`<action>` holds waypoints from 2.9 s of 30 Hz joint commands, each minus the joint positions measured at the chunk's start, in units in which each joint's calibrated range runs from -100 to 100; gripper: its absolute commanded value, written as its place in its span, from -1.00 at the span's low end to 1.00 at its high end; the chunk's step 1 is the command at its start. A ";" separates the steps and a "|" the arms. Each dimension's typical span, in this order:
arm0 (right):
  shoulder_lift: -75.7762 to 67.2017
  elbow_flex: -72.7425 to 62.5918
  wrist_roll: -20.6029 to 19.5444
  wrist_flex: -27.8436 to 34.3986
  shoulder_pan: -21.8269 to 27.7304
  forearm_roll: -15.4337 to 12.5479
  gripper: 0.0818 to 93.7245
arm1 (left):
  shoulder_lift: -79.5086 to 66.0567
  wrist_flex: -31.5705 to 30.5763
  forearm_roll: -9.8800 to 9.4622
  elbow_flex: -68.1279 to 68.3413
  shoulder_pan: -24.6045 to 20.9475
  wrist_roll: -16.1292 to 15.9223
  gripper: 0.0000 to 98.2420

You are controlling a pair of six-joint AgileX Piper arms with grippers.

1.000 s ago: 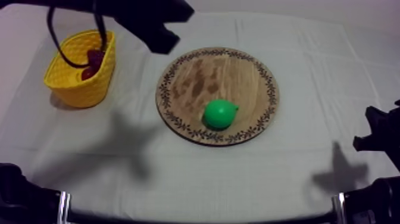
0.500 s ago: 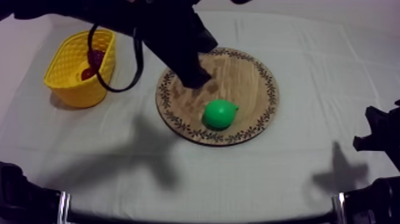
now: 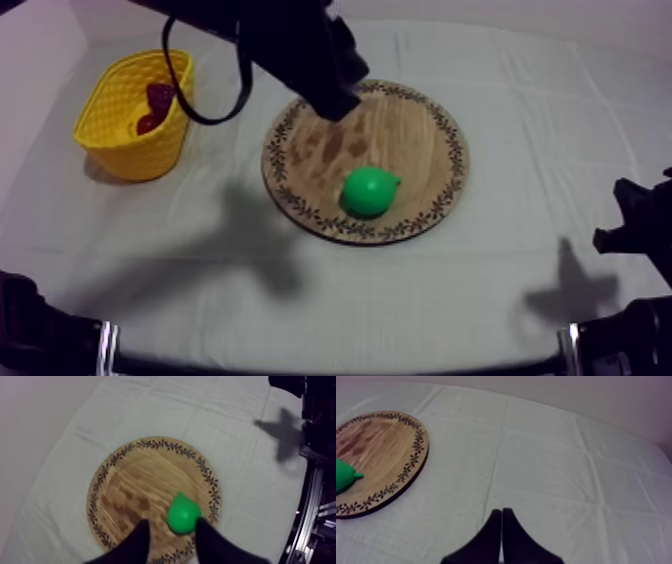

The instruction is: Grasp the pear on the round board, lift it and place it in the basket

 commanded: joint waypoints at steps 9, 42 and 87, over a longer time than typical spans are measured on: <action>-0.05 0.05 0.09 0.03 0.01 0.02 -0.99 | 0.48 8.78 -0.02 0.14 0.16 -0.38 0.93; -0.05 0.05 0.09 0.03 0.01 0.02 -0.99 | 21.63 0.14 4.21 2.15 -1.80 -5.33 0.95; -0.05 0.05 0.09 0.03 0.01 0.02 -0.99 | 44.29 6.44 7.48 -15.31 -2.22 -7.77 0.80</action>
